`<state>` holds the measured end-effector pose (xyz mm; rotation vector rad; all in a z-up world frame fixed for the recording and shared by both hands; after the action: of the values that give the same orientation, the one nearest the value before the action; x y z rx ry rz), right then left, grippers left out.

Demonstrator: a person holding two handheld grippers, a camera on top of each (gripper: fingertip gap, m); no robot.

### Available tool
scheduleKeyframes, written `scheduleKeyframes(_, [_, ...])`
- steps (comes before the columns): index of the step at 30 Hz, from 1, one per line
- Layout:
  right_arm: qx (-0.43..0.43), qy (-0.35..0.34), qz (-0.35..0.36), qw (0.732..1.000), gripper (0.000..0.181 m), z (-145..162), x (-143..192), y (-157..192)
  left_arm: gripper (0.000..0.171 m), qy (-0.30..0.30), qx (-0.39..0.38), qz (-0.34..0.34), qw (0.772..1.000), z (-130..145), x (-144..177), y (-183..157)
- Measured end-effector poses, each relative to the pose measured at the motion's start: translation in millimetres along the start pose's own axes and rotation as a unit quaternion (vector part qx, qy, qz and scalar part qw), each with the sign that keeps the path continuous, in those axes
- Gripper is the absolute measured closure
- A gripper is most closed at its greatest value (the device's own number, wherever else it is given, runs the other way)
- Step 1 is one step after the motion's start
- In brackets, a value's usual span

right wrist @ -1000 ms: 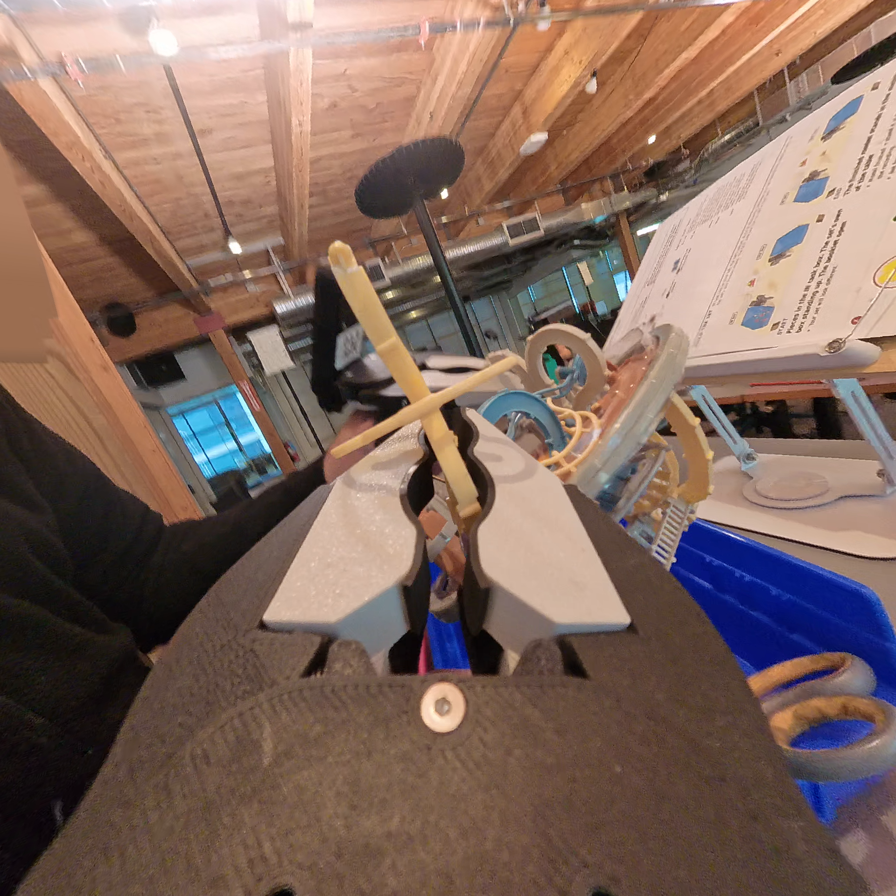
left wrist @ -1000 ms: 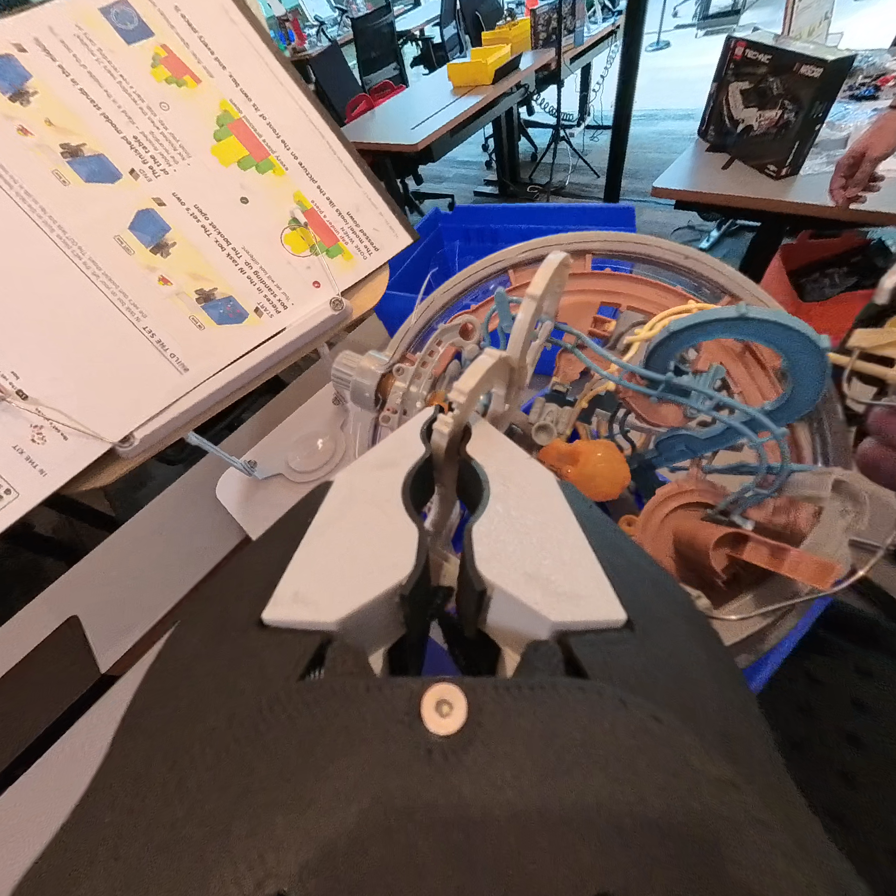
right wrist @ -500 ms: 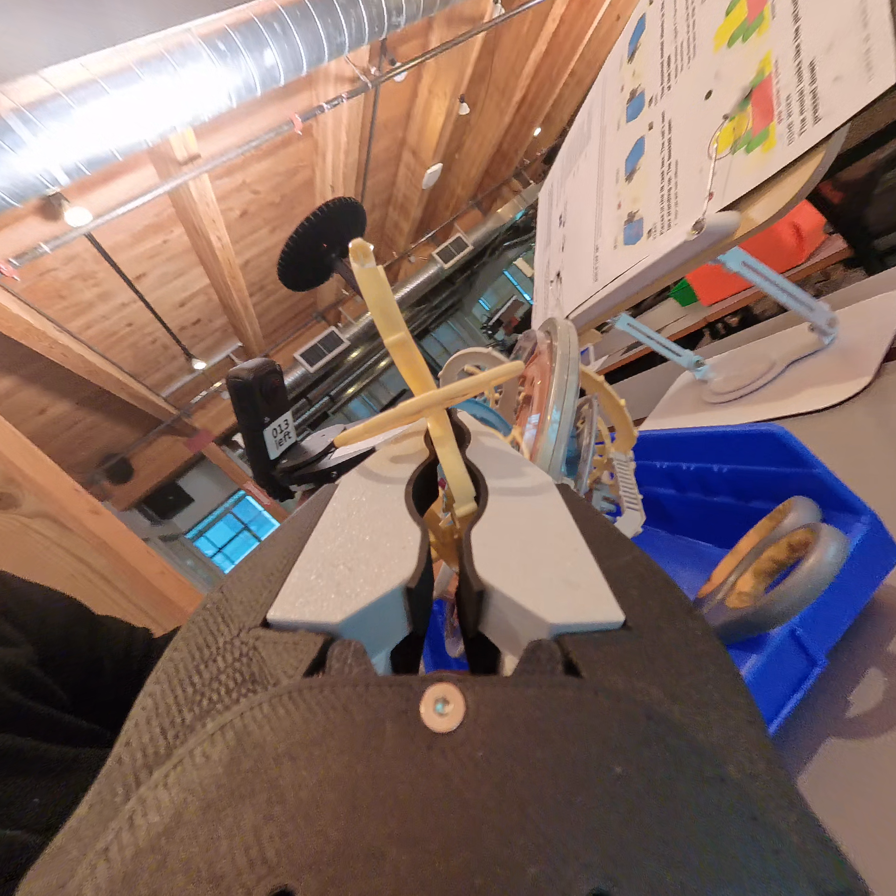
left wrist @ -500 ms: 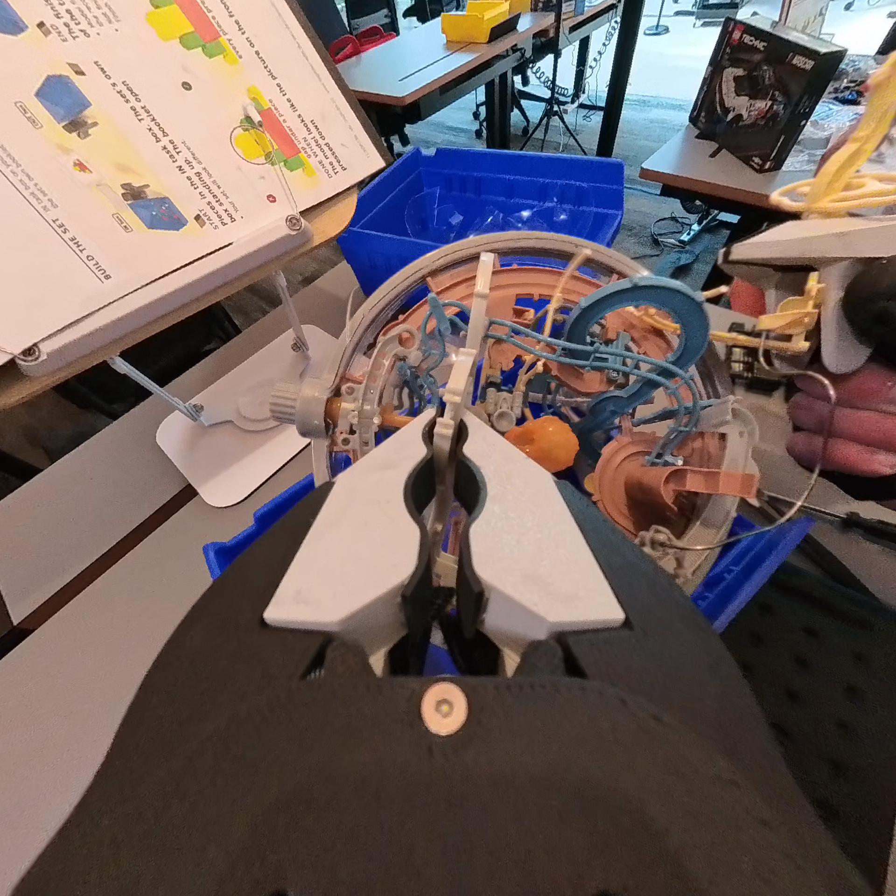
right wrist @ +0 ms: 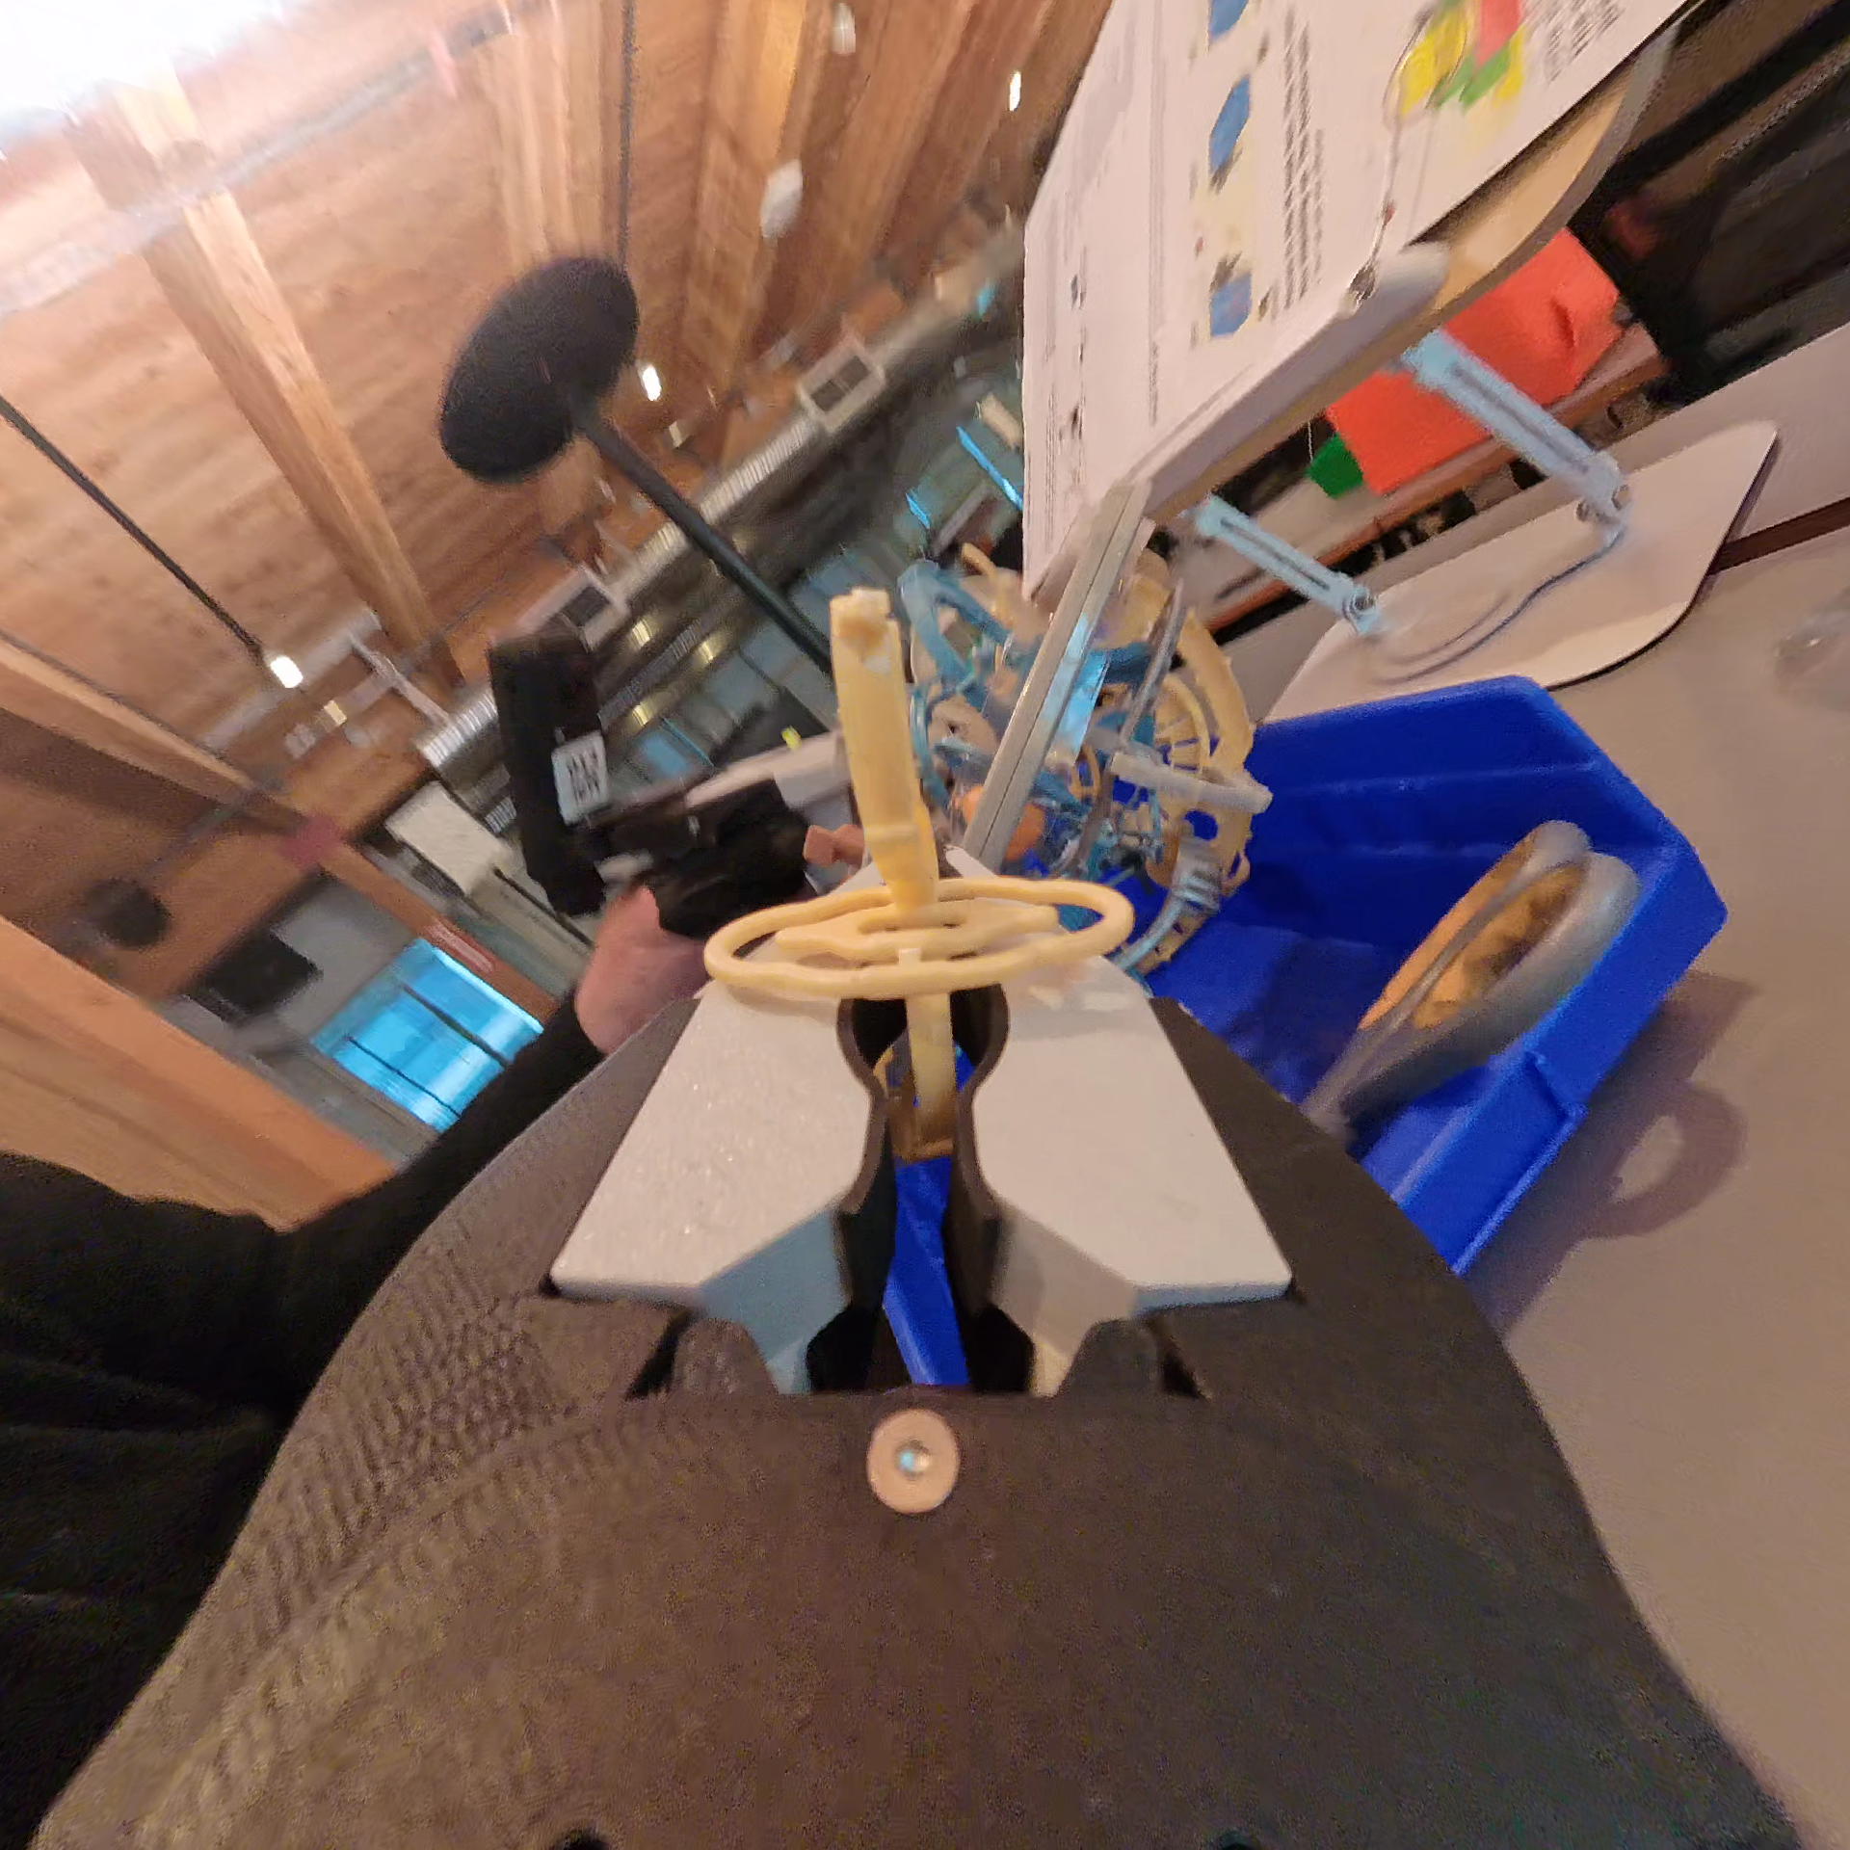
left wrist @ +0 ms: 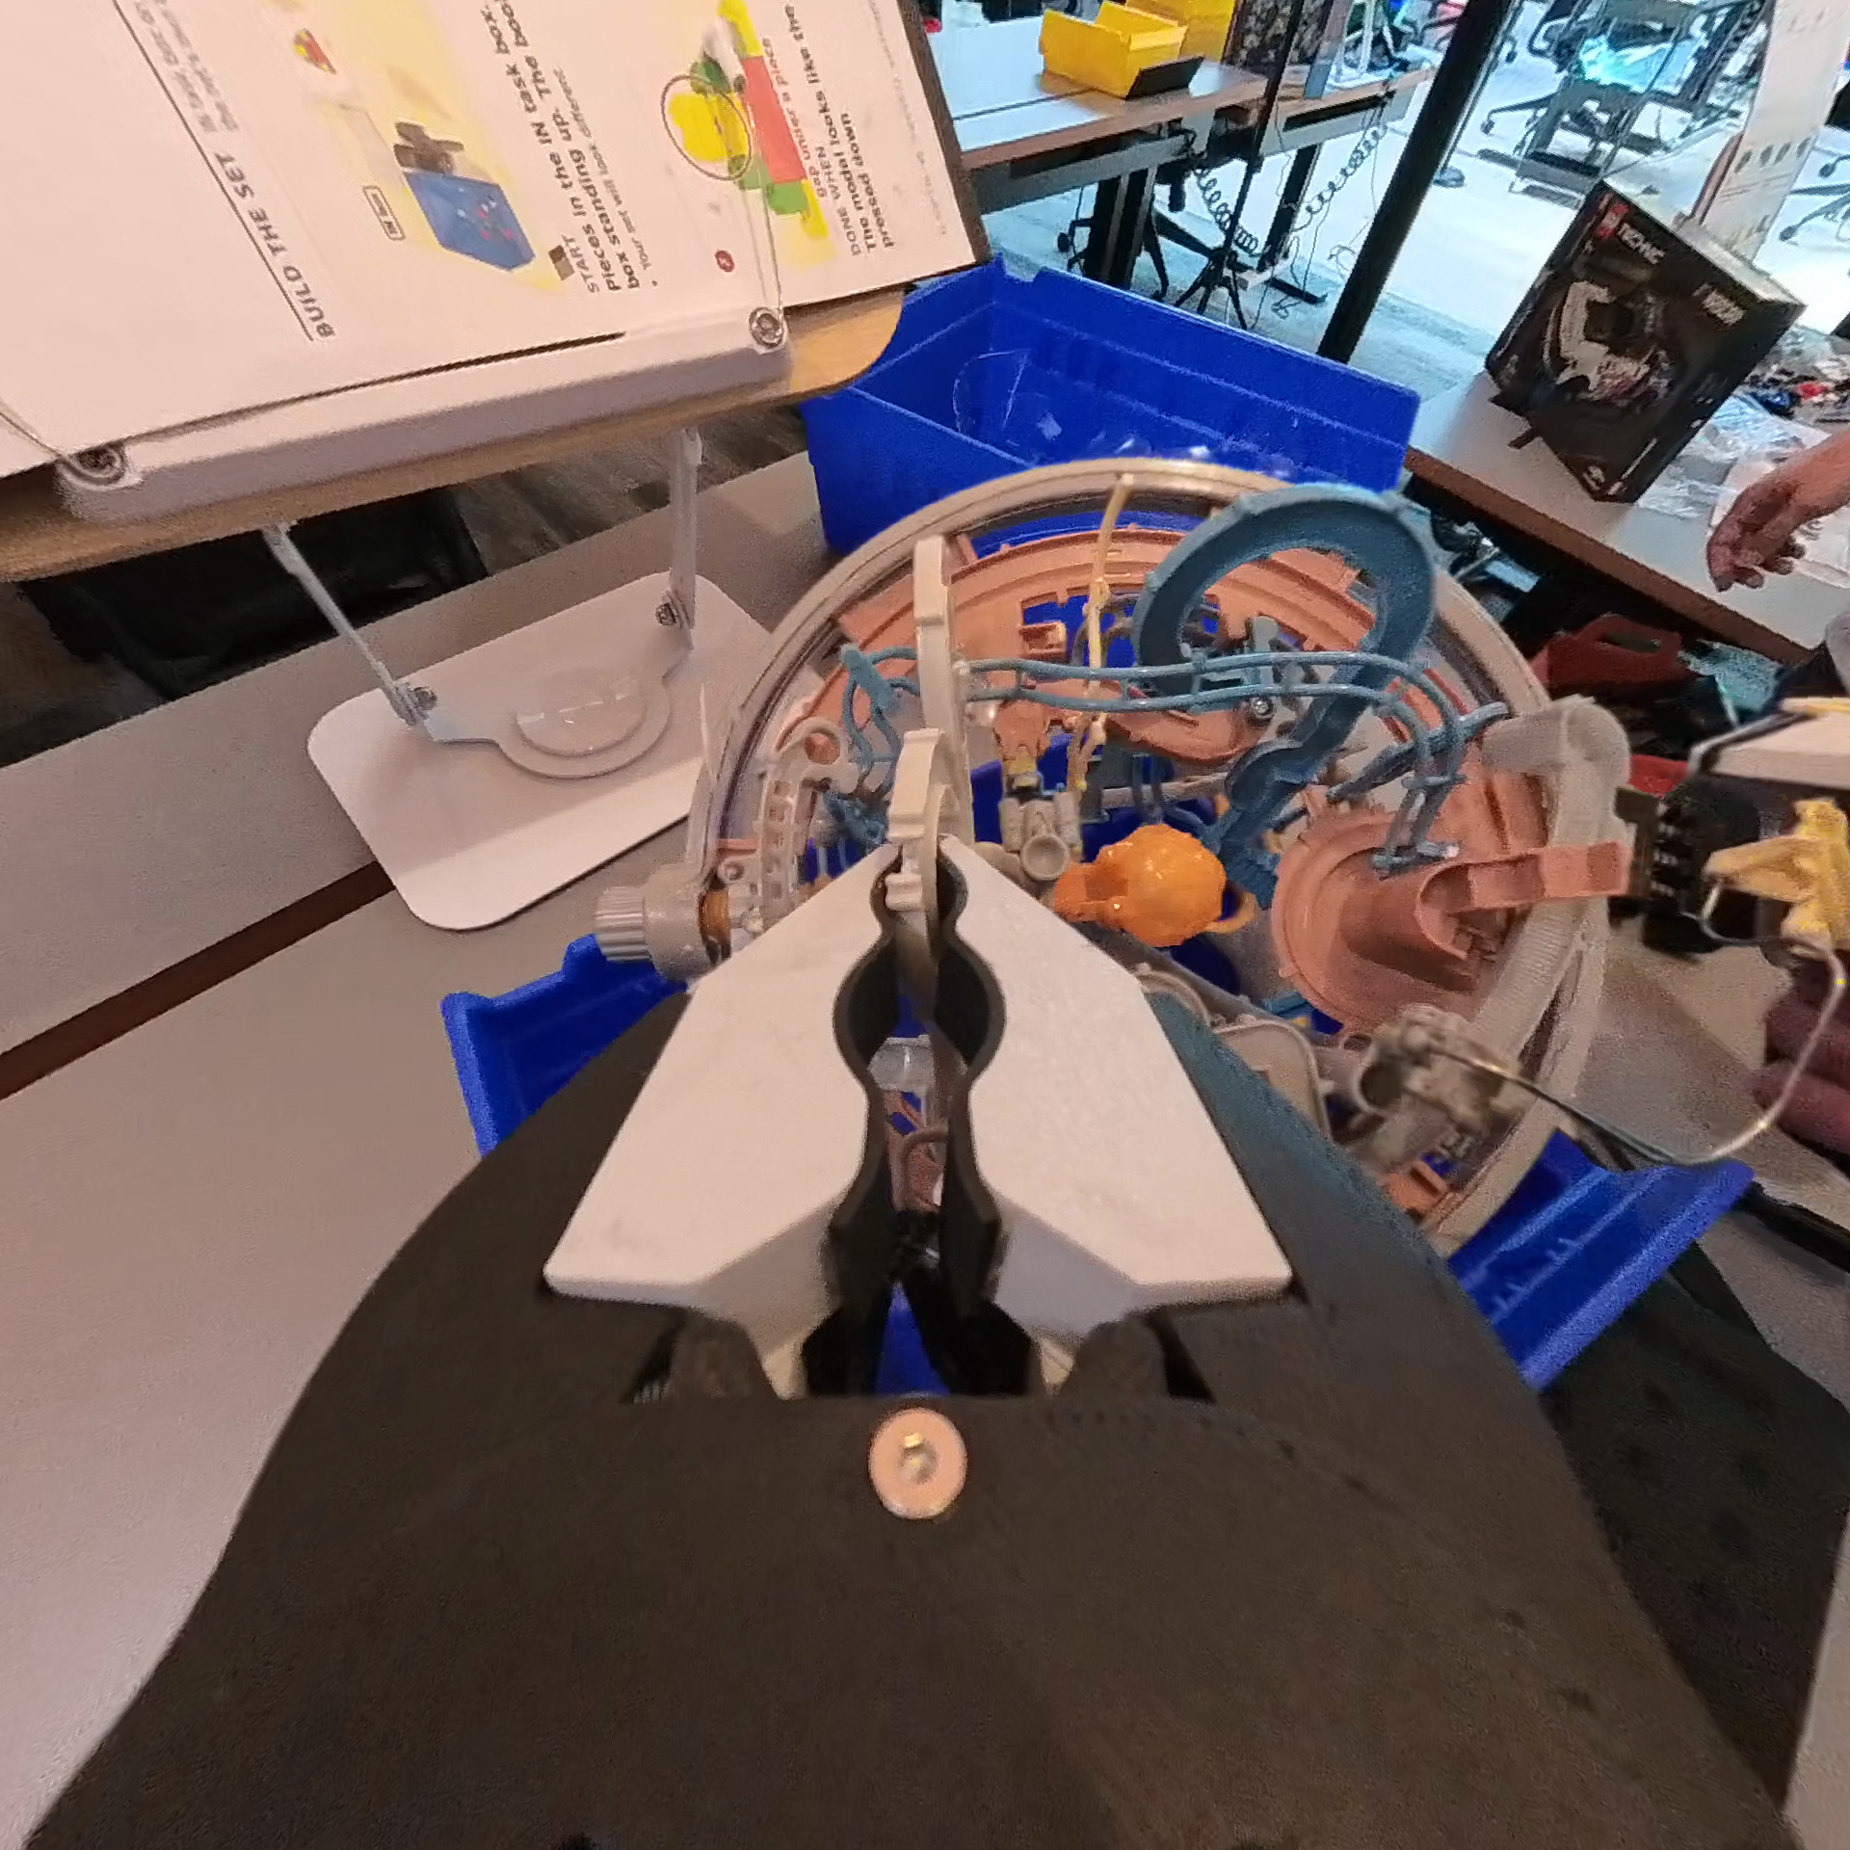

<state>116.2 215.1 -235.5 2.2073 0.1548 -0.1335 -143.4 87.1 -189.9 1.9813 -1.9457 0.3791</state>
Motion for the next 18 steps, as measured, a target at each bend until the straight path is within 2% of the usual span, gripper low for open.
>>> scheduleKeyframes(3, [0.076, 0.045, 0.032, 0.996, 0.181, -5, -8, 16, 0.171, 0.005, 0.005, 0.005, 1.0, -4, -5, 8])
scheduleKeyframes(7, [0.111, 0.103, 0.051, 0.987, 0.181, 2, -25, 27, 0.171, -0.004, 0.011, -0.006, 1.0, 0, -6, 11])
scheduleKeyframes(10, [0.105, 0.108, 0.057, 0.987, 0.181, 7, -29, 28, 0.171, -0.009, 0.018, -0.002, 1.0, 5, -5, 14])
scheduleKeyframes(12, [0.122, 0.1, 0.048, 0.986, 0.181, 8, -29, 36, 0.171, -0.018, 0.018, 0.002, 1.0, 8, -5, 14])
scheduleKeyframes(18, [0.174, 0.103, 0.08, 0.976, 0.181, 7, -35, 56, 0.171, -0.014, 0.014, 0.022, 1.0, 12, -5, 12])
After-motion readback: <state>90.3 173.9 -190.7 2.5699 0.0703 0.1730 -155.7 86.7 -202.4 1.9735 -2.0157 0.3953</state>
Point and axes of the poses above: each gripper's, where its closed fingertips meet, x back along the fingers, z out of its underside, y = z × x across the jaws, the point moved 10 cm from there along x, back along the fingers, and after that the axes turned 7 degrees about -x, right-handed, at the moved point
